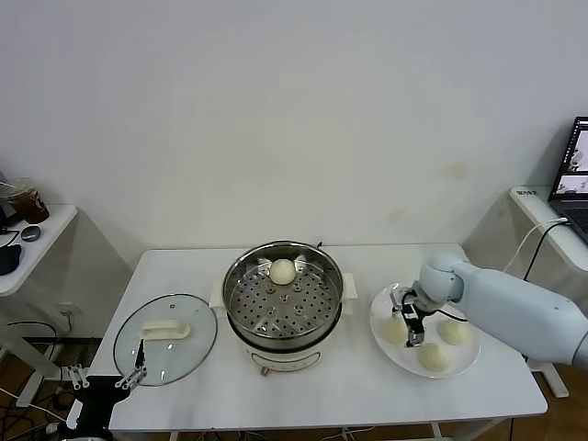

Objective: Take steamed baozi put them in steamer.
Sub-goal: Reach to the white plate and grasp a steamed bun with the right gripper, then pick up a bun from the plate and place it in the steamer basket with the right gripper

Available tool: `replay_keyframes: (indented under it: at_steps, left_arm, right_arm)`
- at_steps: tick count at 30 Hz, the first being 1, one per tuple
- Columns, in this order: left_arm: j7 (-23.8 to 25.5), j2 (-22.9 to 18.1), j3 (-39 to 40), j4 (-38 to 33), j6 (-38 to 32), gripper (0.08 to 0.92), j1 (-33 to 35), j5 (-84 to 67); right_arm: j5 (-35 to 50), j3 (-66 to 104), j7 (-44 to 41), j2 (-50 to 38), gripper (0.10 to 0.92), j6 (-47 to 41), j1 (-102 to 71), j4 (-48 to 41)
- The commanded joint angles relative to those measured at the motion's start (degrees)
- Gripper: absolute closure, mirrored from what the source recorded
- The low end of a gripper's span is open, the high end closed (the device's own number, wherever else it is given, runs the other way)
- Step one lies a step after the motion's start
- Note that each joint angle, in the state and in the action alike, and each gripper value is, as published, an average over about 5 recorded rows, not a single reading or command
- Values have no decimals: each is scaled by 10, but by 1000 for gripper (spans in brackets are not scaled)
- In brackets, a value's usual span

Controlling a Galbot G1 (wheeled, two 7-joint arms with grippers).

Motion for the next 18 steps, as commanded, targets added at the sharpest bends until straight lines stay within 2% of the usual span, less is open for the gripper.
replay_keyframes:
  at_steps: [1,11,14,18]
  left_arm:
    - [0,0,0,-1,0,177,1,0]
    - [0,-2,0,-3,-1,177,3,0]
    - [0,-2,0,-4,-1,177,2,0]
    - [1,-1,0,-4,-1,177,2,0]
  right_arm:
    - [-9,14,5,11,319,4,-15,-12]
    - [-7,17,-3,0,573,3,-4,2]
    - [2,15,-9,-11,612,2,14,13]
    - [32,1,-23,-44,613,-1,74,43]
